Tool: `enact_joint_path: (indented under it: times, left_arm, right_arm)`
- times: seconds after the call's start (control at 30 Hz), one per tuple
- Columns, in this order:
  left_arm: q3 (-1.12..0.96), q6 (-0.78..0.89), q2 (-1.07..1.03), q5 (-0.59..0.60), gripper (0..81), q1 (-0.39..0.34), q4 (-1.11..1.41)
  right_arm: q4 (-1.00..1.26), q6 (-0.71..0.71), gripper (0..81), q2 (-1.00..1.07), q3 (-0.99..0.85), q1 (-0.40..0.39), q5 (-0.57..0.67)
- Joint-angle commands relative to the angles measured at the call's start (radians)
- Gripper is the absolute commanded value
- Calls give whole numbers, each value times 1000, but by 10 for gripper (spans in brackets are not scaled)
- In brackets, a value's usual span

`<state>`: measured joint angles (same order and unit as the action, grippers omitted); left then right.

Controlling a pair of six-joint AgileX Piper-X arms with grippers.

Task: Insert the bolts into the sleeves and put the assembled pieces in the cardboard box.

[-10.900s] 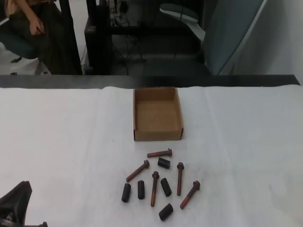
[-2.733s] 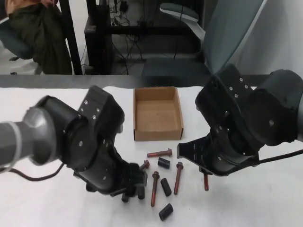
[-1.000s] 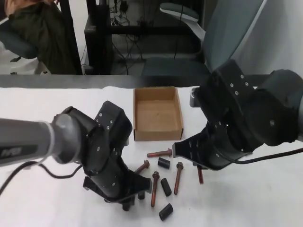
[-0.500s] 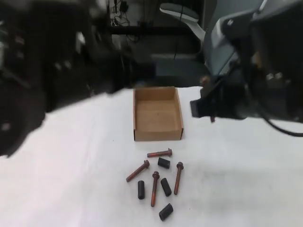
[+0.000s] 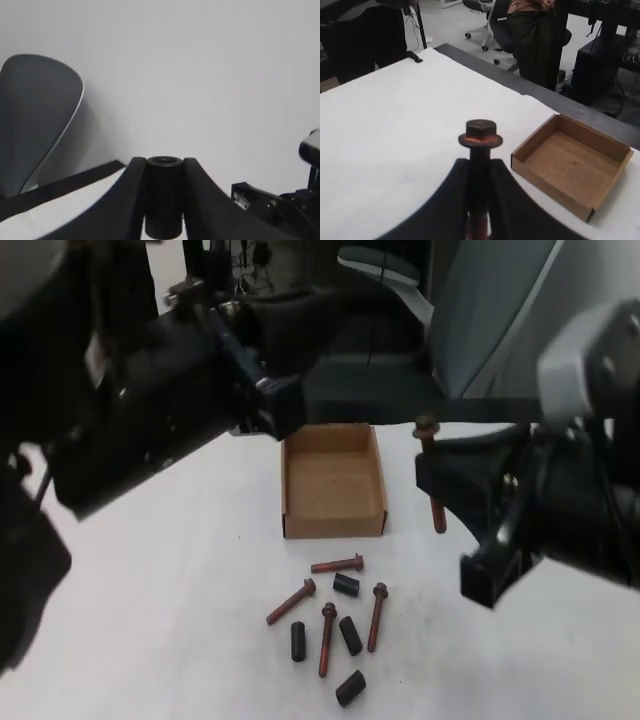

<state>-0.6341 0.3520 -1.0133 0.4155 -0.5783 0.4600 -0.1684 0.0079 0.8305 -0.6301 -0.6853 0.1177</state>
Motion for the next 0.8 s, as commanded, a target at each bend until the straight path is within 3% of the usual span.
enact_joint_path:
  times: [0.0, 0.17, 0.33, 0.77]
  left_arm:
    - [16, -2, 13, 41, 18, -2, 110]
    - [16, -71, -16, 172, 18, -4, 79]
    - [16, -82, -36, 170, 18, -4, 92]
    - [58, -64, -36, 125, 18, -4, 105]
  right_arm:
    - [91, -1, 0, -26, 52, -1, 42]
    - [168, -1, 0, 14, 144, -1, 72]
    - [414, 76, 0, 30, 216, -1, 73]
    - [661, 71, 0, 28, 211, 11, -32]
